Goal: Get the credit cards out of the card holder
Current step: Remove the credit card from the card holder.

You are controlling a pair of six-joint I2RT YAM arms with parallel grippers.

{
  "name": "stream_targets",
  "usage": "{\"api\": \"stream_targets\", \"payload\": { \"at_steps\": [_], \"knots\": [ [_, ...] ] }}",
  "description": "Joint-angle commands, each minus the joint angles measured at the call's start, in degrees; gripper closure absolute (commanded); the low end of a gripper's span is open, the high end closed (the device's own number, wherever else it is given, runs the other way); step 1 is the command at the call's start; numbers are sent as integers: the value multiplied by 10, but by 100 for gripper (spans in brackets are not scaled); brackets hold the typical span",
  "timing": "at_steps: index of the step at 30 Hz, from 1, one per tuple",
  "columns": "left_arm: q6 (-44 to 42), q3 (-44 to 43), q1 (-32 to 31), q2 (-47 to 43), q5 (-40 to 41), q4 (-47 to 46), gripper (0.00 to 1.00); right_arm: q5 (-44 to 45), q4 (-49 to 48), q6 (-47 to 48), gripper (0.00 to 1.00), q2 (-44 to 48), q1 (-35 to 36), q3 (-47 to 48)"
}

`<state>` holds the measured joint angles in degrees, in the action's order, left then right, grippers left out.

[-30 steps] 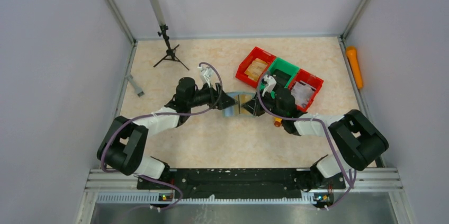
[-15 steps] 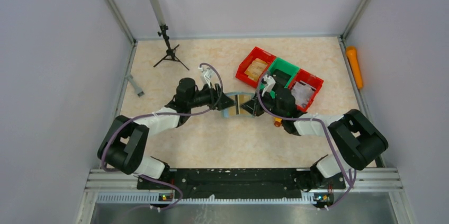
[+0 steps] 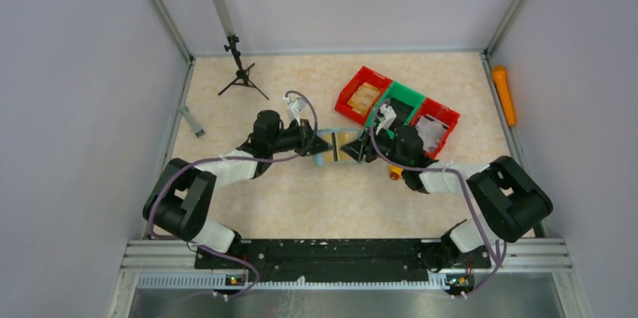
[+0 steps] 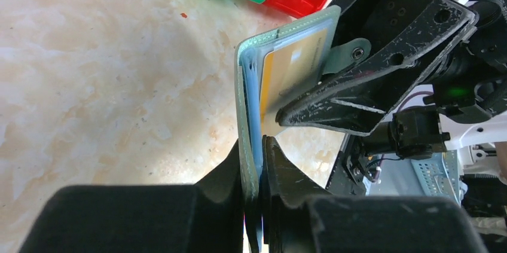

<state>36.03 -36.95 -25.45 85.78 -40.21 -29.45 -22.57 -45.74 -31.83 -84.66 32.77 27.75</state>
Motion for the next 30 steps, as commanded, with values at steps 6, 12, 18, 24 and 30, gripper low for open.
{"api": "stream_targets", "payload": {
  "at_steps": [6, 12, 18, 24, 30],
  "knots": [
    [-2, -21, 20, -5, 27, 14, 98, 205, 125, 21, 37, 69, -15, 5],
    [-5, -34, 23, 10, 40, 43, 99, 166, 54, 30, 46, 101, -15, -29],
    [-6, -52, 23, 33, 32, 66, 98, 26, -69, 26, 58, 87, -13, -48],
    [18, -38, 23, 32, -12, 2, 97, -46, -93, 21, 59, 44, 1, -25],
    [53, -17, 23, 27, -57, -81, 97, -56, -76, 10, 63, 12, 1, -3]
  ]
}}
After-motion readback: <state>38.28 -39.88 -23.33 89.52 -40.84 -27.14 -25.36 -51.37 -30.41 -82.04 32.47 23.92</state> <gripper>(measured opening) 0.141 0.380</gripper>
